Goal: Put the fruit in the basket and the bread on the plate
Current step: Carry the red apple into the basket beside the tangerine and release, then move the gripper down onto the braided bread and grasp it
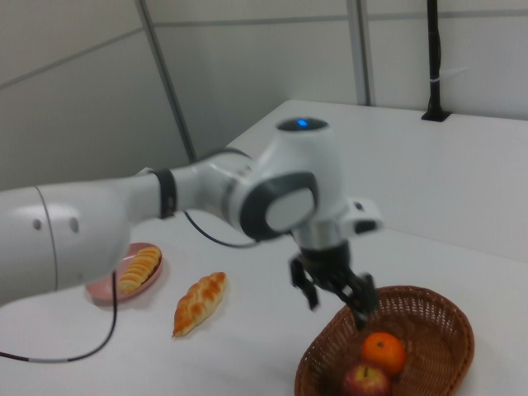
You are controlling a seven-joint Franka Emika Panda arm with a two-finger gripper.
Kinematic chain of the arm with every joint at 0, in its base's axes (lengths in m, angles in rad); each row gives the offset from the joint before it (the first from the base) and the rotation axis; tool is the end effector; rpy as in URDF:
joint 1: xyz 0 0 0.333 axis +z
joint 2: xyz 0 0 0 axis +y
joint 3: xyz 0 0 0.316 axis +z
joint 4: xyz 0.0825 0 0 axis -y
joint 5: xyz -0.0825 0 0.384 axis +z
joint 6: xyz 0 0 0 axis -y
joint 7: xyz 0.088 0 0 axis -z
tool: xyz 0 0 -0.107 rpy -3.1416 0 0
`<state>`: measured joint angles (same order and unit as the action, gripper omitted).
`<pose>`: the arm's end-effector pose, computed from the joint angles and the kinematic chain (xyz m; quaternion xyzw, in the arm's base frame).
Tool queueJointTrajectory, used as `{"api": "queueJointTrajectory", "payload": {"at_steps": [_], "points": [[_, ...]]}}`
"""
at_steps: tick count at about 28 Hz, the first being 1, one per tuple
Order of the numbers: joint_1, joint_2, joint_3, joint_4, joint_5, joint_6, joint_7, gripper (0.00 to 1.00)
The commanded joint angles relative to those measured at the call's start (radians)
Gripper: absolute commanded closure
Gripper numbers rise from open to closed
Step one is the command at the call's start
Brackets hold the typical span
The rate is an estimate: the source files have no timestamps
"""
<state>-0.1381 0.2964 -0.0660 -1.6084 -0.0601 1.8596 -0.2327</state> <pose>0.6306 -0.1310 0.4529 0.9987 0.0247 -0.0301 0.0325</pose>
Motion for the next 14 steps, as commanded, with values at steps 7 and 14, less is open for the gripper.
{"api": "queueJointTrajectory", "payload": {"at_steps": [7, 14], "points": [[0.274, 0.004, 0.063, -0.008, 0.059, -0.069, 0.162, 0.0], [0.403, 0.035, 0.063, -0.034, 0.056, -0.054, 0.219, 0.0]]}}
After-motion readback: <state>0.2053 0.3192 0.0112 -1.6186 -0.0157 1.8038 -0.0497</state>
